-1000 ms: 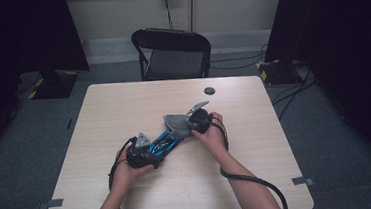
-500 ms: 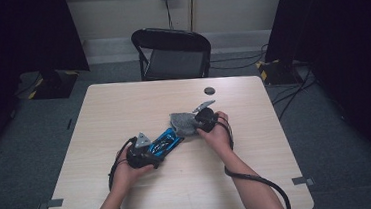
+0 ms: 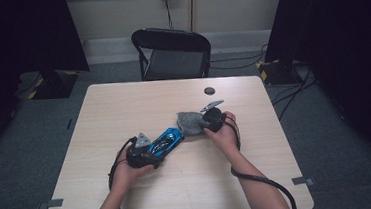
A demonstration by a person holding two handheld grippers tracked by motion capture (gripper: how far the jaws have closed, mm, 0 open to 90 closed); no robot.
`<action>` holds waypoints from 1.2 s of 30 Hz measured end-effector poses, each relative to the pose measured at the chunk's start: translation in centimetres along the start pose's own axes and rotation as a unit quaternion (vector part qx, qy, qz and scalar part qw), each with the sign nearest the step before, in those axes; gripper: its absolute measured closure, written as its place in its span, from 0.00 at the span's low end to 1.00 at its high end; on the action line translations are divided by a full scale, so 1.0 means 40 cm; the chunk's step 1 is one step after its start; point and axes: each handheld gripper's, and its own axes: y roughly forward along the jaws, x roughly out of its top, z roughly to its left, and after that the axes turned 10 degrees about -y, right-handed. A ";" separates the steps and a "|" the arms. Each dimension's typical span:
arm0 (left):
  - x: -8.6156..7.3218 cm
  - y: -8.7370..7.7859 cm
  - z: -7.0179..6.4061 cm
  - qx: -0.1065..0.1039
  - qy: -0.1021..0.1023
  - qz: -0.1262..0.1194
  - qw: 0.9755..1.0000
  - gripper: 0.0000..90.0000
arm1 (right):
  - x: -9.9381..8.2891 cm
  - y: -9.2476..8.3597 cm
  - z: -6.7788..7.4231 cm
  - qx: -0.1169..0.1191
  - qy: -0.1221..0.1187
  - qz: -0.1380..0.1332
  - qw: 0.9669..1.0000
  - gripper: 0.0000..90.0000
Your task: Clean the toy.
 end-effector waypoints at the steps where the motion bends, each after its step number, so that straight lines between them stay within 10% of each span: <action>1: 0.000 0.000 0.000 0.000 0.000 0.000 1.000 0.26 | -0.008 -0.007 -0.003 -0.001 0.001 -0.003 1.000 0.78; 29: 0.021 -0.049 -0.006 -0.009 0.004 0.023 1.000 0.23 | -0.136 -0.101 -0.019 0.018 0.024 -0.038 0.999 0.78; 36: 0.075 -0.104 -0.002 -0.027 -0.003 -0.031 0.999 0.25 | -0.136 -0.117 -0.021 0.020 0.026 -0.043 0.999 0.78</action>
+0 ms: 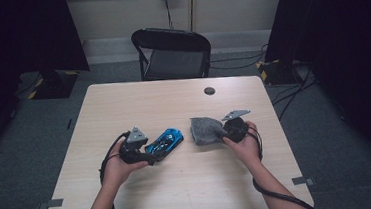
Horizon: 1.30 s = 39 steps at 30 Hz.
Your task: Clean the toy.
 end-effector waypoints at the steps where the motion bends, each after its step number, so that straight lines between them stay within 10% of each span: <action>1: 0.009 -0.004 0.001 -0.003 -0.005 -0.006 1.000 0.26 | 0.001 -0.001 0.001 -0.001 -0.002 0.000 1.000 0.78; 20: 0.063 0.119 0.011 -0.009 -0.039 0.034 0.999 0.48 | 0.024 0.000 0.034 0.022 -0.022 -0.014 0.999 0.78; 39: 0.045 0.147 0.006 0.005 0.013 0.039 0.999 0.54 | -0.003 -0.017 0.058 0.040 -0.028 -0.021 0.999 0.78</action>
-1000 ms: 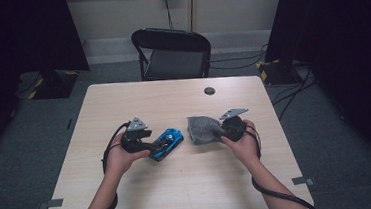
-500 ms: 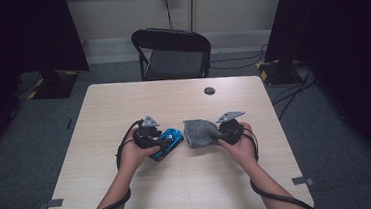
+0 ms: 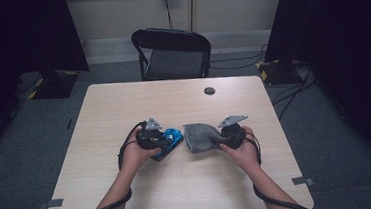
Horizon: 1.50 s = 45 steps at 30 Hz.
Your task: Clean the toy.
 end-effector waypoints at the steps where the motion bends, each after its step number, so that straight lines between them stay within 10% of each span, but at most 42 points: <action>1: 0.000 0.000 0.000 0.000 0.000 0.000 1.000 0.54 | 0.000 0.000 0.000 0.000 0.000 0.000 1.000 0.78; 13: -0.007 -0.003 -0.001 -0.003 -0.005 -0.006 1.000 0.55 | 0.009 -0.036 0.076 0.065 -0.035 -0.016 0.997 0.79; 20: -0.005 -0.004 -0.006 0.002 -0.011 -0.002 1.000 0.56 | 0.019 -0.002 0.176 0.135 -0.112 0.011 0.984 0.79; 26: -0.005 -0.004 -0.008 0.005 -0.009 0.000 1.000 0.56 | 0.056 0.058 0.203 0.169 -0.126 0.008 0.977 0.79; 32: -0.007 -0.005 -0.009 0.005 -0.007 -0.002 1.000 0.56 | 0.094 0.108 0.210 0.143 -0.156 0.034 0.977 0.79; 45: -0.016 -0.009 -0.007 0.006 -0.009 -0.012 1.000 0.57 | 0.107 0.131 0.168 0.115 -0.127 0.048 0.984 0.79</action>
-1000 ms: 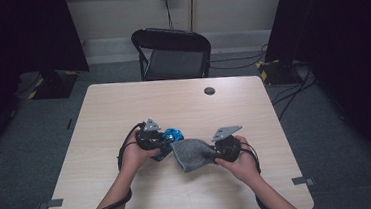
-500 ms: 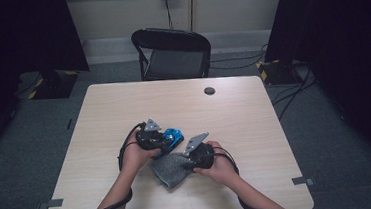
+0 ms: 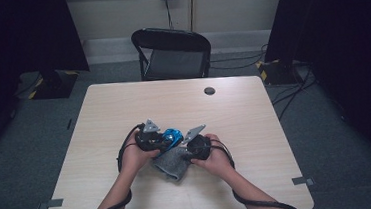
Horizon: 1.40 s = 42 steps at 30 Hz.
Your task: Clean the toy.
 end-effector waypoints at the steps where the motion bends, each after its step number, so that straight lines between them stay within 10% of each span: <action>1: 0.000 0.000 0.001 0.002 0.002 0.000 1.000 0.57 | -0.003 -0.002 -0.009 -0.007 0.006 0.002 1.000 0.79; 42: -0.006 -0.001 -0.001 0.001 -0.004 -0.007 1.000 0.57 | -0.068 -0.040 -0.145 -0.093 0.085 0.024 0.992 0.79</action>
